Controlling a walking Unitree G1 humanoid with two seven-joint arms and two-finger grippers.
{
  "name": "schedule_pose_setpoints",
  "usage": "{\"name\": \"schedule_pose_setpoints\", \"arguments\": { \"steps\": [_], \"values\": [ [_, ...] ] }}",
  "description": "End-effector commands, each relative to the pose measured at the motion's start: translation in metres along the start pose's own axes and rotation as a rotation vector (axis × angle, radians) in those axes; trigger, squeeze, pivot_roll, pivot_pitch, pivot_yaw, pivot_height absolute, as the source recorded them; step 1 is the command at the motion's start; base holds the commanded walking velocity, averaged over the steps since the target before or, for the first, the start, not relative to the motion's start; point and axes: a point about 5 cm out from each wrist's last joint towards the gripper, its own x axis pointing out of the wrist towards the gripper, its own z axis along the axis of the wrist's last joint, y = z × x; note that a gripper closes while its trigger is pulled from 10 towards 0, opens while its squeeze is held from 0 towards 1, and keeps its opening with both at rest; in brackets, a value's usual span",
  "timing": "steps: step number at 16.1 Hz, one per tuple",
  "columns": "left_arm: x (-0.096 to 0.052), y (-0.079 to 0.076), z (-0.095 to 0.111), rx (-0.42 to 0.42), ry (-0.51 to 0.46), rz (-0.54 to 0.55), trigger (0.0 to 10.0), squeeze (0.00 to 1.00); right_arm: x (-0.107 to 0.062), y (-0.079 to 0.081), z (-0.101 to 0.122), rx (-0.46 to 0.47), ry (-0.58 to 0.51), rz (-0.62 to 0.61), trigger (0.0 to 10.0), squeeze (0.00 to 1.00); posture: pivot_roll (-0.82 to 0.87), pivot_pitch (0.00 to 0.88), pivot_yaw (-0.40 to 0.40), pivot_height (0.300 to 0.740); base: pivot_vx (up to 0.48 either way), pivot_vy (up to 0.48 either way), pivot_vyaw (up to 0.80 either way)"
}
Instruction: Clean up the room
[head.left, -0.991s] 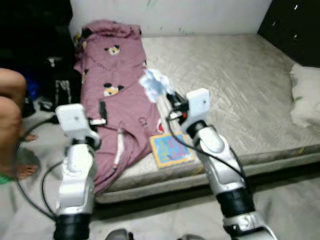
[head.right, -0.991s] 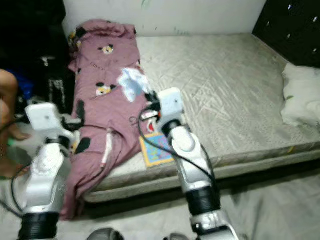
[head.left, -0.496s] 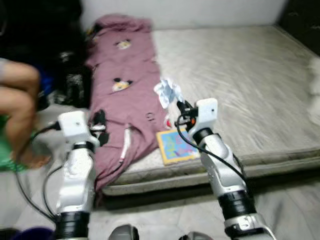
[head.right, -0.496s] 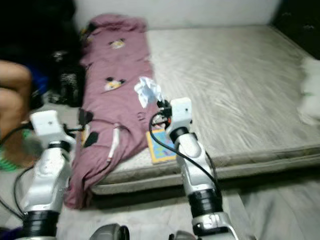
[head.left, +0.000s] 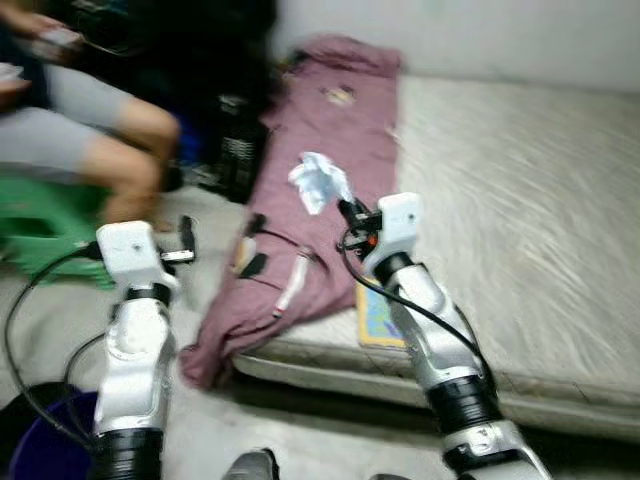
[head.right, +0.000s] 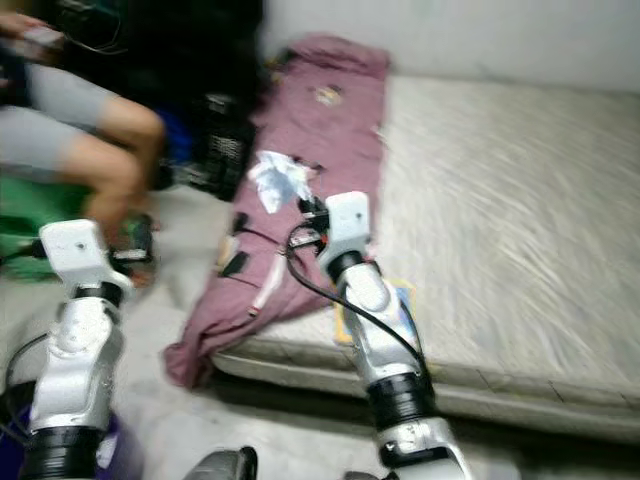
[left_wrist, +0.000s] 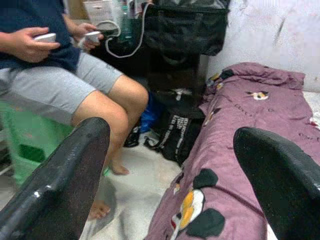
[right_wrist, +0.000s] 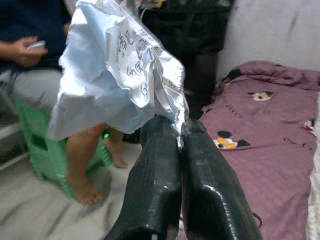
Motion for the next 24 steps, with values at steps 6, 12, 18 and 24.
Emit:
{"name": "schedule_pose_setpoints", "arguments": {
  "steps": [6,12,18,24],
  "values": [
    [-0.004,0.004,-0.002,0.016,0.009,-0.004,10.0,0.0,-0.001,-0.006,0.005,-0.003,-0.026,-0.008,10.0,0.0,-0.04,0.0,-0.019,0.74,0.0,0.0,0.8],
    [-0.005,0.002,-0.002,0.023,0.004,-0.001,10.0,0.0,0.0,-0.005,0.004,-0.008,-0.023,0.003,10.0,0.0,-0.04,0.0,-0.026,0.74,0.0,0.0,0.8],
    [-0.011,0.002,-0.003,0.024,0.007,0.013,10.0,0.0,0.001,-0.003,0.002,-0.006,-0.011,0.022,10.0,0.0,-0.01,0.0,-0.05,0.74,0.0,0.0,0.8],
    [-0.01,0.001,-0.003,0.013,0.009,0.009,10.0,0.0,0.004,0.001,0.003,-0.011,-0.016,0.051,10.0,0.0,-0.03,0.0,-0.046,0.74,0.0,0.0,0.8]
  ]
}}
